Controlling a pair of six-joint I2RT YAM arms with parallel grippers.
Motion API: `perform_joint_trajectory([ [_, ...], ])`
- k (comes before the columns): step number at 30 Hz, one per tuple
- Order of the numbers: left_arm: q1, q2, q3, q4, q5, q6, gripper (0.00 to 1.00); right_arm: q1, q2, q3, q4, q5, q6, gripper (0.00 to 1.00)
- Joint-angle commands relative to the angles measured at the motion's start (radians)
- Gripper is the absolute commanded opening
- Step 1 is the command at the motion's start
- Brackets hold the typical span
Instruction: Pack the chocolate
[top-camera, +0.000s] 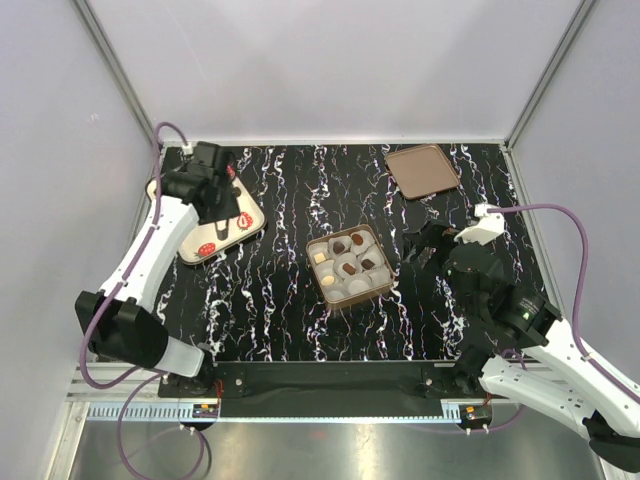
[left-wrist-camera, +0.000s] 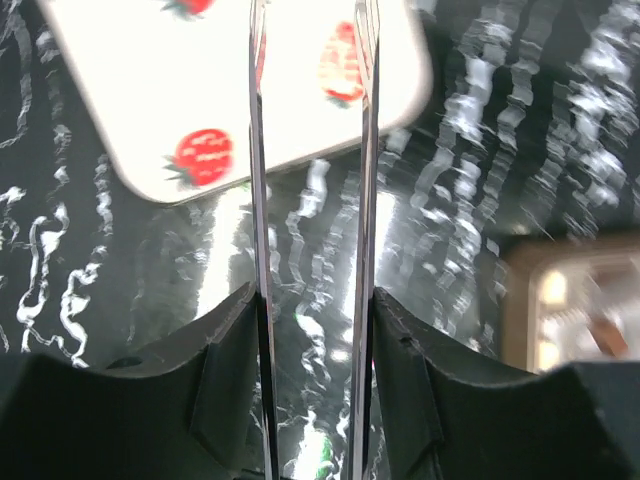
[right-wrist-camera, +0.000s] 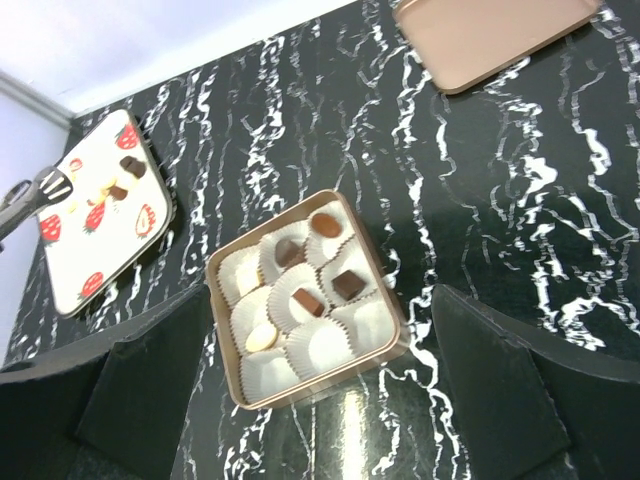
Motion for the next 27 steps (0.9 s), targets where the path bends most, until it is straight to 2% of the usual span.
perform_joint_trajectory([
  [1,0.121,0.018,-0.029,0.115,0.081,0.04,0.49,-0.008,-0.005,-0.009,0.062,-0.039,0.014,1.0],
  [6,0.228,0.141,-0.027,0.201,0.112,0.037,0.49,-0.006,0.001,-0.021,0.088,-0.071,0.0,1.0],
  [13,0.258,0.308,0.029,0.22,0.104,0.03,0.47,-0.008,0.013,-0.031,0.111,-0.065,-0.035,1.0],
  [21,0.279,0.377,0.054,0.237,0.063,0.023,0.47,-0.006,0.033,-0.044,0.139,-0.044,-0.057,1.0],
  [27,0.304,0.388,0.062,0.254,0.086,0.025,0.47,-0.006,0.067,-0.043,0.162,-0.044,-0.061,1.0],
])
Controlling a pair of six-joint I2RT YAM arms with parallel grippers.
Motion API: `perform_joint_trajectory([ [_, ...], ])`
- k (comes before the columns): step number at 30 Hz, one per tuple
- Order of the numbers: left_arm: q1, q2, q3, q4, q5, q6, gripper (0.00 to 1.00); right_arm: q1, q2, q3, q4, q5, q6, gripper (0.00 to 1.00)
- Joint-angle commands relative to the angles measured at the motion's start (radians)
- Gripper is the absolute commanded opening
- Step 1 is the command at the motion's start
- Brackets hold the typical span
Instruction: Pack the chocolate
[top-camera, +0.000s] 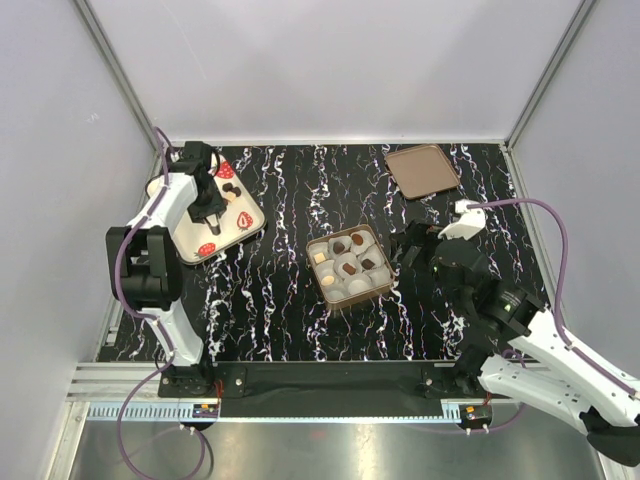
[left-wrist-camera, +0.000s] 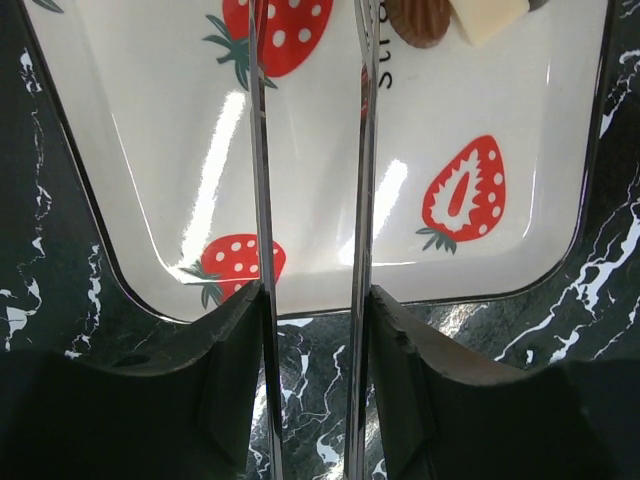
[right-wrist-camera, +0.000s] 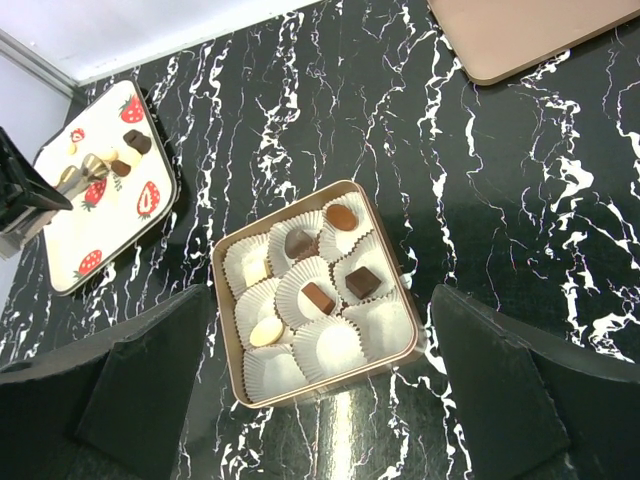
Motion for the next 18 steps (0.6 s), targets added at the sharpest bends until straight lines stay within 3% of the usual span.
perform_joint_trajectory([
  [1,0.014,0.014,0.058,0.047,-0.002,0.003,0.47,-0.006,0.016,-0.003,0.059,0.019,-0.02,1.0],
  [18,0.044,0.034,0.093,0.022,0.042,0.031,0.39,-0.006,0.014,-0.002,0.053,0.024,-0.014,1.0],
])
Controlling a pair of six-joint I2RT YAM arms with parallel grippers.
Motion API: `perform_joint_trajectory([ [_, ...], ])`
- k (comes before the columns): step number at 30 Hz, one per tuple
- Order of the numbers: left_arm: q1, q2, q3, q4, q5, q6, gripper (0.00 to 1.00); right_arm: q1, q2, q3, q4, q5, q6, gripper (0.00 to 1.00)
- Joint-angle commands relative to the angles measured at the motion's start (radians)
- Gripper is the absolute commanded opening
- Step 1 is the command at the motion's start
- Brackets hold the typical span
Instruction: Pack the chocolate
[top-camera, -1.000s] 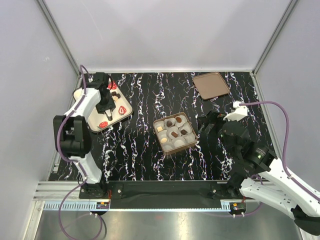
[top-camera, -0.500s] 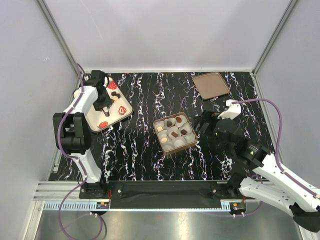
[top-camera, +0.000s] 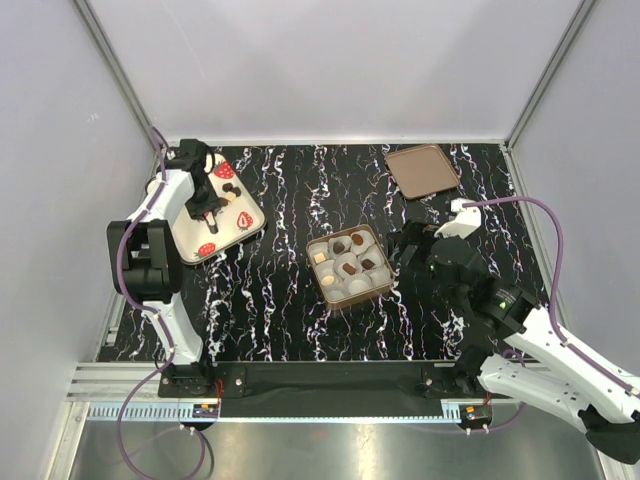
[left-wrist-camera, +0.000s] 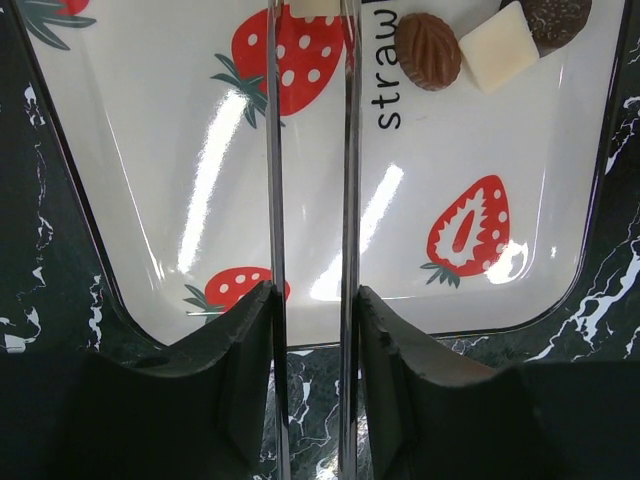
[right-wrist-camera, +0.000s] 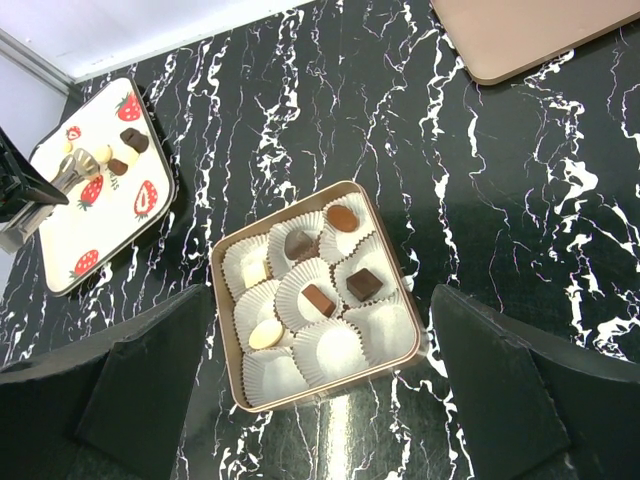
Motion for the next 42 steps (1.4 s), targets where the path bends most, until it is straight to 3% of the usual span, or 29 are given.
perform_joint_trajectory([
  [1,0.005,-0.035,0.047,-0.002,0.02,0.021,0.36,-0.006,-0.018,0.004,0.02,0.027,-0.008,1.0],
  [13,-0.019,-0.274,0.011,-0.062,0.116,0.055,0.3,-0.007,-0.041,0.067,-0.058,0.054,-0.002,1.0],
  [16,-0.132,-0.358,-0.019,-0.053,0.175,0.071,0.3,-0.006,-0.053,0.068,-0.09,0.076,-0.007,1.0],
  [20,-0.371,-0.439,-0.025,-0.068,0.158,0.098,0.3,-0.006,-0.068,0.078,-0.142,0.116,-0.002,1.0],
  [26,-0.632,-0.515,-0.081,-0.018,0.176,0.088,0.3,-0.007,-0.091,0.087,-0.178,0.162,0.007,1.0],
  [30,-0.755,-0.552,-0.162,0.074,0.258,0.078,0.31,-0.007,-0.093,0.087,-0.186,0.18,0.018,1.0],
  [35,-0.892,-0.549,-0.205,0.122,0.23,0.119,0.3,-0.006,-0.077,0.101,-0.195,0.188,0.027,1.0],
  [42,-0.981,-0.535,-0.277,0.185,0.264,0.164,0.3,-0.007,-0.071,0.104,-0.199,0.199,0.033,1.0],
])
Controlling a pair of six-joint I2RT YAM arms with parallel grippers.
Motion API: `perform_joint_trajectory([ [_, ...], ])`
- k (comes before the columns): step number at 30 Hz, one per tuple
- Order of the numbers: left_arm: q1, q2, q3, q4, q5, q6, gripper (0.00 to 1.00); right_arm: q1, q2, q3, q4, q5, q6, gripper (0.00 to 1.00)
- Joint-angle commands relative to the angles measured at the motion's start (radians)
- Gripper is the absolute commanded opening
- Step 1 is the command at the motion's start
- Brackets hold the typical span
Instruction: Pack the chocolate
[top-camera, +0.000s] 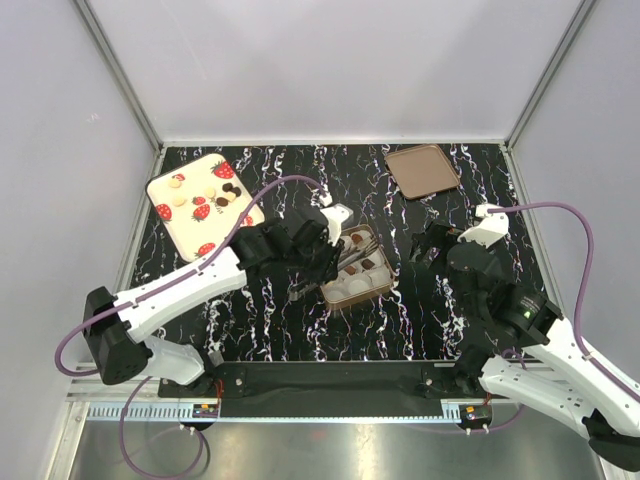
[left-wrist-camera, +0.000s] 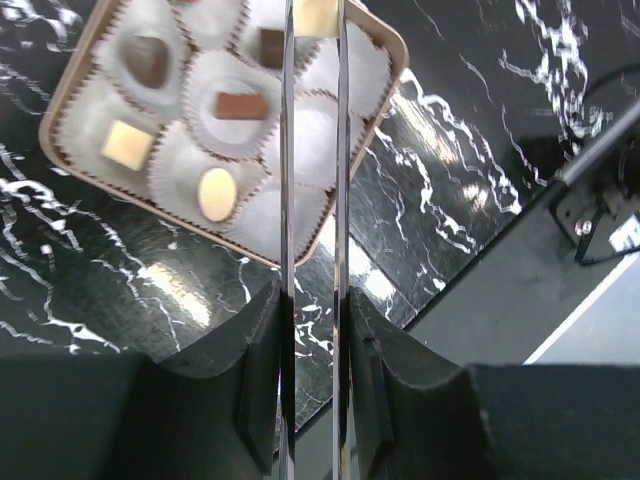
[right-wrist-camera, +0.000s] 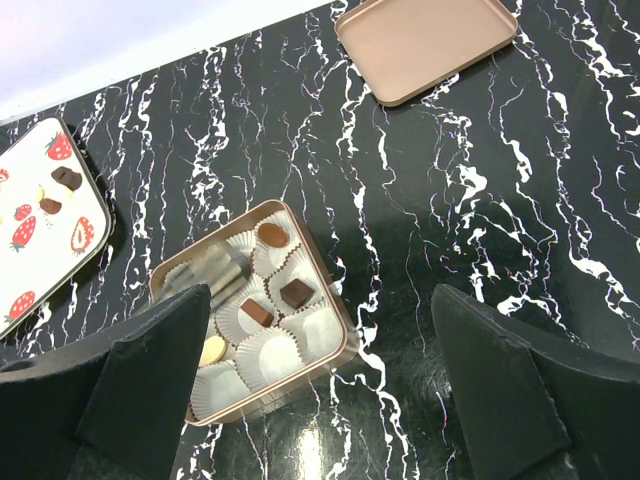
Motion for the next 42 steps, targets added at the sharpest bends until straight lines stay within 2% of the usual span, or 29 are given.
perform_joint_trajectory([
  [1,-0.03,-0.015,-0.01,0.098,0.029,0.04,0.3,-0.007,0.002,0.038,-0.002,0.049,0.02,1.0],
  [8,-0.081,0.042,-0.025,0.127,0.029,0.064,0.3,-0.007,0.002,0.038,0.001,0.052,0.022,1.0],
  [27,-0.113,0.137,-0.05,0.148,0.012,0.063,0.31,-0.007,-0.001,0.022,0.015,0.063,0.01,1.0],
  [42,-0.114,0.154,-0.044,0.15,-0.006,0.07,0.41,-0.009,0.01,0.016,0.032,0.06,0.006,1.0],
])
